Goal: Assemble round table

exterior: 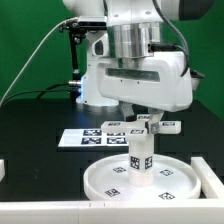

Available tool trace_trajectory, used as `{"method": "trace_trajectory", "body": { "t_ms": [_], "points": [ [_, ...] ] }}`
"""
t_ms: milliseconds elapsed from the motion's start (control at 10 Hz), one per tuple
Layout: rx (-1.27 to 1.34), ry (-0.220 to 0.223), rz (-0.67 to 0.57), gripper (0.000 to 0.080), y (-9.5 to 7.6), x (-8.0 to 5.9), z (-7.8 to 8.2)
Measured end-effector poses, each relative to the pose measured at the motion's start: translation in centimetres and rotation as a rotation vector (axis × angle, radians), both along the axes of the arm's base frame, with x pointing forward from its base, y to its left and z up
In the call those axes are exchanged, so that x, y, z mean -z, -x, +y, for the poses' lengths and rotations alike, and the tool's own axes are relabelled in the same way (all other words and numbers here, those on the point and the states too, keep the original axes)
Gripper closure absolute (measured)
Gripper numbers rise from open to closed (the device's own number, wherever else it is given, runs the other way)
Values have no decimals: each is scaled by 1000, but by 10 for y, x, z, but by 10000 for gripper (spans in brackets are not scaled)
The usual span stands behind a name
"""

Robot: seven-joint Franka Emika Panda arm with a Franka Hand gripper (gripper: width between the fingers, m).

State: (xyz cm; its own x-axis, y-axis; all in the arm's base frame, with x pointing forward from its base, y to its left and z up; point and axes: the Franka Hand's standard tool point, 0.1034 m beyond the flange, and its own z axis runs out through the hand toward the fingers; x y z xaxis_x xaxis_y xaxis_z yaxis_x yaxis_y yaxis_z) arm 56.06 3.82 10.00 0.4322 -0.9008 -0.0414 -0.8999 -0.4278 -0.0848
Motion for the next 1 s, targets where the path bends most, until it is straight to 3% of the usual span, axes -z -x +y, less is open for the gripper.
{"method": "trace_trajectory", "body": {
  "t_ms": [600,900,1000],
  "points": [
    [389,-29,22,358,-1,0,1],
    [405,-33,22,358,-1,0,1],
    [396,-33,23,292,-1,0,1]
  ]
}}
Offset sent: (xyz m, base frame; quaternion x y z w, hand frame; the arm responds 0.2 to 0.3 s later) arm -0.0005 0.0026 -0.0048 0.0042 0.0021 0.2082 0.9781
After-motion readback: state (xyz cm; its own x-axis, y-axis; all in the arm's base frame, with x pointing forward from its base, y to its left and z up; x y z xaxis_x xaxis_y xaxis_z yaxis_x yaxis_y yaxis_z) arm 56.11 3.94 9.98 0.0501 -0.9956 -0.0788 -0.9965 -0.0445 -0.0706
